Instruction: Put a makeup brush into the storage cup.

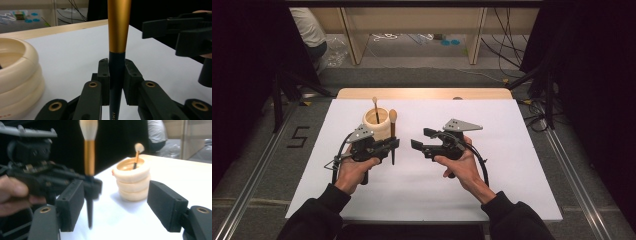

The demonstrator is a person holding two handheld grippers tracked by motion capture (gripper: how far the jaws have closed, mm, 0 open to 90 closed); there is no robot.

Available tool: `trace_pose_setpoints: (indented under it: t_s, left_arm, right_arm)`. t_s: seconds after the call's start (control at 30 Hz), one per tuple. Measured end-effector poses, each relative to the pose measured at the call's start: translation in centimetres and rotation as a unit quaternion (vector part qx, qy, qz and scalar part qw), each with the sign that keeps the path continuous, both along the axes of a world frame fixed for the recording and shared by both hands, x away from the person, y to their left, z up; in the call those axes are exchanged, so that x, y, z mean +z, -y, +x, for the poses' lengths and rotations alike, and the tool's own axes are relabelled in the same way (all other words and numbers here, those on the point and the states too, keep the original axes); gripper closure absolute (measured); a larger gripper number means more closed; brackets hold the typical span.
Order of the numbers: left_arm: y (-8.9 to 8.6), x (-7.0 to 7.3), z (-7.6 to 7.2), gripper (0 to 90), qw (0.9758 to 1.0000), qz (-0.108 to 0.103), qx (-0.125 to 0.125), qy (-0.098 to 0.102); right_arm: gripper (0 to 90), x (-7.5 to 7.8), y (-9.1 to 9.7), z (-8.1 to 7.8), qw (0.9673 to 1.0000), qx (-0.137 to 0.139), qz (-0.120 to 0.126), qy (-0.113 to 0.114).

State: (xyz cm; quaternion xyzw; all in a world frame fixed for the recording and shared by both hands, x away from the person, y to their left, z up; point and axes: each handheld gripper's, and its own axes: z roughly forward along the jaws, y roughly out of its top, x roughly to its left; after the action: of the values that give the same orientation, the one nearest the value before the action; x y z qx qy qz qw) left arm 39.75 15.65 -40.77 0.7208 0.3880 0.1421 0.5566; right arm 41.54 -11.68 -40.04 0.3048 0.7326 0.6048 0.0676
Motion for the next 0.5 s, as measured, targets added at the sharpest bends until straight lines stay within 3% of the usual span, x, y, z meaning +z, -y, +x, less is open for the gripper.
trace_pose_setpoints:
  t_s: [0.1, 0.13, 0.23, 0.3, 0.5]
  left_arm:
    - [-0.6, 0.3, 0.3, 77.9, 0.9999, -0.004, 0.01, 0.007]
    - [-0.7, 0.4, 0.4, 77.9, 0.9998, -0.009, 0.016, 0.006]
    - [-1.1, 0.7, 0.6, 77.9, 0.9996, -0.013, 0.024, 0.011]
    - [-1.4, 0.8, 0.7, 77.9, 0.9994, -0.013, 0.029, 0.016]
    - [-2.2, 1.2, 1.0, 77.9, 0.9988, -0.014, 0.041, 0.022]
  right_arm:
    - [24.0, -0.2, 0.3, -0.1, 0.9995, -0.013, -0.023, 0.018]
    - [22.8, -0.1, 0.4, -0.3, 0.9993, -0.018, -0.032, 0.008]
    - [20.2, -0.4, 0.8, -0.4, 0.9984, -0.028, -0.046, 0.02]
    - [18.3, -0.3, 1.0, -0.6, 0.997, -0.032, -0.068, 0.021]
    - [17.0, -0.1, 1.7, -1.1, 0.9929, -0.048, -0.098, 0.046]
